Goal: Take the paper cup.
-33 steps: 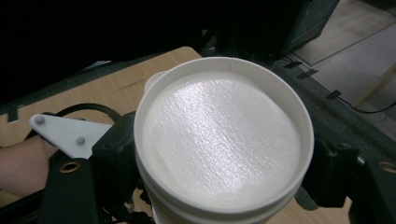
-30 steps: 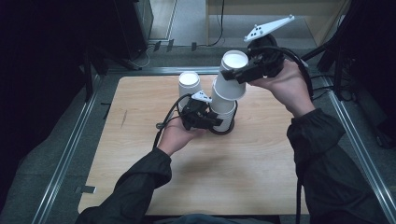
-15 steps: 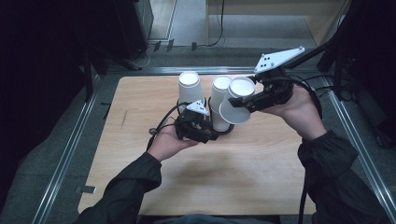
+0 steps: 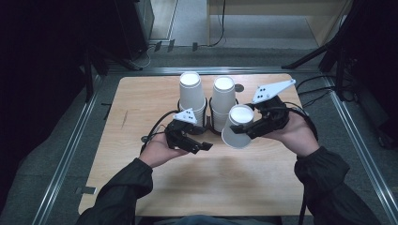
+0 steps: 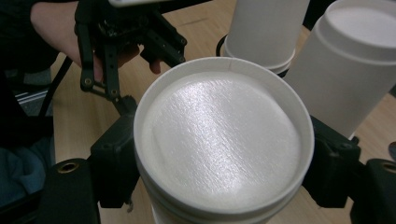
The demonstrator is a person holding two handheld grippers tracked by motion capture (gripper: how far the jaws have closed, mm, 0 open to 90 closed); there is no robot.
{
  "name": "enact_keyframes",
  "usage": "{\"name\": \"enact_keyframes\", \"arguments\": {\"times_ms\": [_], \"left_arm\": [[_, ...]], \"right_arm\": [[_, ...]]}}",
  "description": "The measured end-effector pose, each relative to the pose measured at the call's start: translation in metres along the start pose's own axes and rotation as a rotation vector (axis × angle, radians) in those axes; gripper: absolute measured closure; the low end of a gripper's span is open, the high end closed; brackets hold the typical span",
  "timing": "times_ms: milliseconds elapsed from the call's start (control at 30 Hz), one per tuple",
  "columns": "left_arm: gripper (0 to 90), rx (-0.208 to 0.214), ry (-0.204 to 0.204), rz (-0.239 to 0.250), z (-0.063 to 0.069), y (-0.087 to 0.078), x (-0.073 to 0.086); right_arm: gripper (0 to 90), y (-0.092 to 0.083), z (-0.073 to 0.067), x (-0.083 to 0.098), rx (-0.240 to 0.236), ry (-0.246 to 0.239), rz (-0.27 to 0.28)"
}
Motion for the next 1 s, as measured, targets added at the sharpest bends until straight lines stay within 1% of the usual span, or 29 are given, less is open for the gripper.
{"name": "enact_keyframes", "arguments": {"times_ms": [100, 167, 233, 267, 367, 433, 500, 533, 600, 700, 800, 867, 933, 1000], "left_arm": [[29.3, 0.011, -0.025, 0.008, -0.002, 0.000, 0.007], [25.3, 0.021, -0.040, 0.004, -0.003, 0.001, 0.011], [17.3, 0.032, -0.028, -0.008, -0.003, 0.002, 0.014], [14.1, 0.032, -0.028, -0.006, -0.002, 0.003, 0.016], [7.7, 0.033, -0.022, 0.009, -0.003, 0.004, 0.022], [6.4, 0.050, -0.041, 0.020, -0.004, 0.005, 0.025], [4.6, 0.058, -0.046, 0.018, -0.005, 0.006, 0.028], [3.5, 0.055, -0.042, 0.014, -0.005, 0.007, 0.029], [2.1, 0.060, -0.038, 0.005, -0.004, 0.009, 0.031], [1.4, 0.064, -0.019, 0.000, -0.004, 0.013, 0.032], [0.6, 0.066, -0.033, -0.012, -0.005, 0.018, 0.034], [0.6, 0.064, -0.024, -0.016, -0.005, 0.020, 0.034], [0.6, 0.069, -0.027, -0.013, -0.008, 0.022, 0.036], [0.6, 0.073, -0.035, -0.004, -0.010, 0.024, 0.037]], "right_arm": [[24.4, 0.010, -0.003, 0.010, -0.017, 0.001, -0.005], [24.4, 0.018, -0.004, 0.018, -0.041, 0.001, -0.004], [24.4, 0.027, -0.007, 0.024, -0.061, 0.000, -0.011], [24.4, 0.033, -0.008, 0.026, -0.070, -0.010, -0.017], [24.4, 0.047, -0.010, 0.035, -0.076, -0.006, -0.032], [24.4, 0.055, -0.011, 0.040, -0.083, -0.005, -0.035], [24.4, 0.061, -0.011, 0.045, -0.097, 0.009, -0.024], [24.4, 0.063, -0.011, 0.047, -0.098, 0.012, -0.023], [24.4, 0.068, -0.010, 0.052, -0.104, 0.021, -0.020], [24.4, 0.074, -0.009, 0.059, -0.118, 0.027, -0.019], [24.4, 0.079, -0.010, 0.063, -0.125, 0.026, -0.011], [24.3, 0.082, -0.010, 0.065, -0.135, 0.021, 0.002], [24.3, 0.084, -0.009, 0.066, -0.147, 0.016, 0.016], [24.3, 0.086, -0.007, 0.067, -0.148, 0.034, 0.025]]}}
Point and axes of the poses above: each handheld gripper's, and its own axes: y roughly forward along the jaws, x roughly out of its underside, z roughly to its right, the point moved 1 cm from there along y, roughly forward along the jaws, and after that the axes turned 2 degrees about z, right-handed, at the moved point
